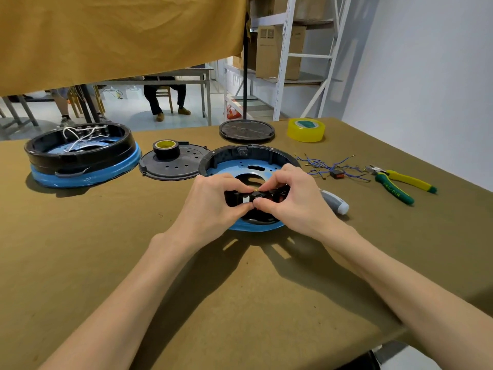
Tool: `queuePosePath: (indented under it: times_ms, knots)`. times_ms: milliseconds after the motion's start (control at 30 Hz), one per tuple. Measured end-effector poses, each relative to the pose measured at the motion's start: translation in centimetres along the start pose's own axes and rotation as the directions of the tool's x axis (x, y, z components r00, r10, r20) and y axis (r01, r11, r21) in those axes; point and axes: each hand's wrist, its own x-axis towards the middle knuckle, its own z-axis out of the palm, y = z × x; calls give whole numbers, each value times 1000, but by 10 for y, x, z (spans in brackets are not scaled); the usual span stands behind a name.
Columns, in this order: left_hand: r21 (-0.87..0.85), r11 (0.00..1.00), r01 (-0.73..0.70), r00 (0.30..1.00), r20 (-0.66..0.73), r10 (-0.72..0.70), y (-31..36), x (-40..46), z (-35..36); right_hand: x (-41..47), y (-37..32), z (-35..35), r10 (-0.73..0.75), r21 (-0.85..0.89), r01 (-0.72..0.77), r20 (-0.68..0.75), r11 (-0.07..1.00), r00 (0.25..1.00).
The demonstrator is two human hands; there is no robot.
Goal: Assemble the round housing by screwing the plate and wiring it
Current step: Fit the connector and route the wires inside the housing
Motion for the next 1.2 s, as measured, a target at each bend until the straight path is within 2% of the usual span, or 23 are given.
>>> queuePosePath:
  times_ms: [233,400,600,700,833,1033,1200]
  knots:
    - [35,999,28,1000,10,-28,4,1,-2,2,5,-10,-25,63,21,55,998,998]
    - [21,1000,24,1000,12,-24,4,2,-2,-1,4,-6,-70,-45,71,25,996,997]
    - [16,999,41,999,15,-42,2,3,-1,-3,1,-1,-36,-34,35,-12,999,999]
    - [5,999,36,999,37,-36,0,2,-1,-1,1,-8,-30,-25,31,44,999,999]
    - [26,1000,16,1000,7,-16,-1,0,-1,5,4,-25,-38,9,37,208,999,977]
    - [-18,1000,9,999,-51,-10,1,0,3,4,3,-15,-89,-78,104,180,991,980]
    - [-88,996,30,999,-27,-32,2,2,1,6,2,-14,-119,-134,144,180,980,976]
